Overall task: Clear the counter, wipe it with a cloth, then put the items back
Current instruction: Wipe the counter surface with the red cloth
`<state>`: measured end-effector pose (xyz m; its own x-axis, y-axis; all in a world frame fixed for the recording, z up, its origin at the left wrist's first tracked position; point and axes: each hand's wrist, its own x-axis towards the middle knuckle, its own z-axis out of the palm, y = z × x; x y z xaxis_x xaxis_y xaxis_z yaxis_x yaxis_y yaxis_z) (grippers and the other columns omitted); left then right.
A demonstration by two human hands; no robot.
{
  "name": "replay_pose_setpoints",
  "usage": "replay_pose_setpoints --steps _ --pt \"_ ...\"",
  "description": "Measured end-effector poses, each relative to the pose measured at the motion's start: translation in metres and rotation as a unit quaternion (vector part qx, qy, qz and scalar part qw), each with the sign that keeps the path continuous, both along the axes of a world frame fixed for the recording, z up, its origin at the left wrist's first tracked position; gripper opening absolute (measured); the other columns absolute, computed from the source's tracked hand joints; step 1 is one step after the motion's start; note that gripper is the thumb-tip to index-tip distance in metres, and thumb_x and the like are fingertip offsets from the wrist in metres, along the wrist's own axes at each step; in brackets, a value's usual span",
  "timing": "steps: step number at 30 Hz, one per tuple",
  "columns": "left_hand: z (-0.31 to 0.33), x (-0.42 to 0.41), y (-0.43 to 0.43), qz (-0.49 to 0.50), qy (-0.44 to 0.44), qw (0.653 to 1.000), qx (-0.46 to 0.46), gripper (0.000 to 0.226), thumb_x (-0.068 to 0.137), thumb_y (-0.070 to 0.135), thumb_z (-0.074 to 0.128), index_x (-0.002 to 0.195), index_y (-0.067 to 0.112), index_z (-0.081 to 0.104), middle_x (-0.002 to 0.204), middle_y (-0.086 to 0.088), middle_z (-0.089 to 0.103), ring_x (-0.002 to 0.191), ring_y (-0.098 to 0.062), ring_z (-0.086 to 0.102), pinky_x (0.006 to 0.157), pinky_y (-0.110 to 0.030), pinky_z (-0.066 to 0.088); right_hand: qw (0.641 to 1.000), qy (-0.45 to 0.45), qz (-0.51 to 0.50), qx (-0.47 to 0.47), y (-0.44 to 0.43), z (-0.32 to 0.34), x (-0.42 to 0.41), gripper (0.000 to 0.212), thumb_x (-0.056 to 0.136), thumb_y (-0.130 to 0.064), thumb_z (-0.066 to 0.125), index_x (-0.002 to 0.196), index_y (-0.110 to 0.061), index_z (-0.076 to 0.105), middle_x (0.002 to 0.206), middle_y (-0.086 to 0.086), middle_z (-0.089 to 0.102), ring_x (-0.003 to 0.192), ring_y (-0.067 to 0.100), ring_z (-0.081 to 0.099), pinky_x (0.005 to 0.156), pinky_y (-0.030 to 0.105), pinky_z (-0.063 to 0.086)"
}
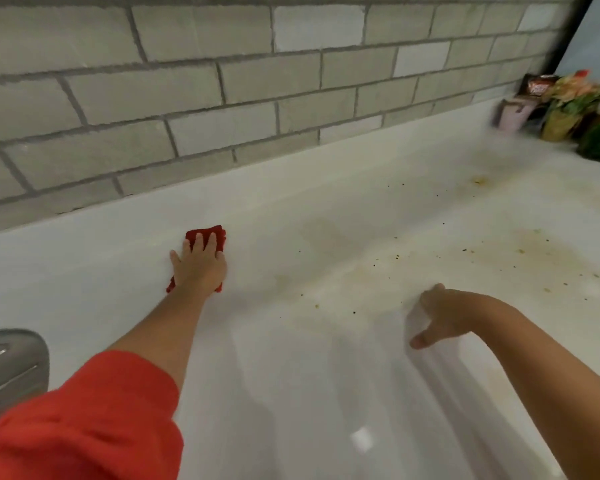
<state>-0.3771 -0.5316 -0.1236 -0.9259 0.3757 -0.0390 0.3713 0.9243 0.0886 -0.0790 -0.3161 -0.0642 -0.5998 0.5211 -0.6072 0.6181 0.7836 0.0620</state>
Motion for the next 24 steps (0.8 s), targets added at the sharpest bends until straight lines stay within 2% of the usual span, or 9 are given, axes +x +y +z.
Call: replay_pose_setpoints --steps 4,7,10,12,14,16,18,21,24 --pt "0.000 0.057 0.015 -0.149 0.006 0.989 0.010 0.051 0.101 0.030 0.015 0.151 0.023 0.005 0.159 -0.001 0.001 0.147 -0.021 -0.001 0.119 -0.045 -0.001 1.000 0.002 0.028 -0.002 0.001 0.001 -0.007 0.067 0.073 -0.053 0.070 0.125 -0.014 0.057 0.118 0.008 0.060 0.106 0.022 0.053 0.095 0.031 0.047" --pt "-0.002 0.102 -0.008 -0.229 0.004 0.973 0.007 0.050 0.102 0.032 0.014 0.150 0.026 0.002 0.159 0.003 -0.003 0.147 -0.014 -0.005 0.118 -0.040 -0.007 1.000 0.015 0.025 -0.002 0.002 0.001 -0.005 0.063 0.072 -0.053 0.072 0.119 -0.011 0.061 0.111 0.006 0.065 0.101 0.022 0.059 0.093 0.031 0.048" --pt "-0.001 0.083 -0.032 -0.181 0.024 0.983 -0.021 0.051 0.102 0.034 0.014 0.150 0.023 0.004 0.159 0.004 -0.002 0.146 -0.012 -0.004 0.117 -0.041 -0.007 0.999 0.039 0.019 0.003 0.003 -0.002 0.001 0.068 0.071 -0.058 0.069 0.118 -0.010 0.059 0.113 0.006 0.058 0.104 0.022 0.056 0.093 0.031 0.048" --pt "0.000 0.045 -0.035 -0.098 0.025 0.994 -0.035 0.053 0.101 0.036 0.014 0.151 0.019 0.008 0.159 -0.001 0.002 0.147 -0.019 0.001 0.118 -0.044 -0.002 0.999 0.050 0.006 0.006 0.003 -0.004 0.005 0.075 0.074 -0.058 0.067 0.127 -0.009 0.047 0.122 0.008 0.045 0.102 0.021 0.052 0.088 0.027 0.046" --pt "0.003 0.009 -0.032 -0.048 0.018 0.998 -0.038 0.054 0.101 0.037 0.014 0.150 0.015 0.011 0.159 -0.004 0.005 0.146 -0.024 0.003 0.118 -0.047 0.000 0.998 0.059 -0.006 0.004 0.004 -0.006 0.007 0.086 0.076 -0.057 0.066 0.138 -0.008 0.034 0.136 0.010 0.034 0.110 0.023 0.051 0.089 0.026 0.044" --pt "0.005 -0.016 -0.023 -0.047 0.013 0.998 -0.050 0.056 0.100 0.038 0.011 0.150 0.012 0.010 0.159 -0.005 0.005 0.147 -0.024 0.003 0.118 -0.046 0.001 0.998 0.060 -0.010 0.001 0.002 -0.006 0.008 0.089 0.077 -0.055 0.065 0.143 -0.009 0.028 0.145 0.011 0.026 0.121 0.024 0.047 0.096 0.027 0.041" --pt "0.005 -0.031 -0.011 -0.061 0.012 0.997 -0.047 0.057 0.101 0.038 0.010 0.150 0.009 0.011 0.159 -0.007 0.006 0.146 -0.025 0.005 0.118 -0.044 0.003 0.998 0.056 -0.007 -0.003 0.001 -0.004 0.006 0.080 0.080 -0.053 0.063 0.141 -0.010 0.033 0.144 0.012 0.027 0.124 0.025 0.044 0.098 0.028 0.040" --pt "0.006 -0.040 0.009 -0.074 -0.009 0.997 0.006 0.056 0.101 0.036 0.012 0.150 0.008 0.015 0.159 -0.009 0.007 0.146 -0.028 0.007 0.119 -0.041 0.007 0.999 0.043 -0.002 -0.009 -0.005 0.002 0.001 0.068 0.087 -0.049 0.057 0.141 -0.011 0.037 0.146 0.018 0.025 0.130 0.027 0.037 0.103 0.029 0.037" --pt "0.010 -0.035 0.031 -0.105 -0.035 0.993 0.043 0.051 0.103 0.031 0.011 0.150 0.011 0.013 0.159 -0.006 0.005 0.146 -0.026 0.005 0.118 -0.041 0.007 1.000 0.026 -0.004 -0.003 -0.005 0.001 -0.001 0.070 0.085 -0.049 0.059 0.140 -0.011 0.038 0.147 0.022 0.022 0.127 0.029 0.042 0.103 0.030 0.039"
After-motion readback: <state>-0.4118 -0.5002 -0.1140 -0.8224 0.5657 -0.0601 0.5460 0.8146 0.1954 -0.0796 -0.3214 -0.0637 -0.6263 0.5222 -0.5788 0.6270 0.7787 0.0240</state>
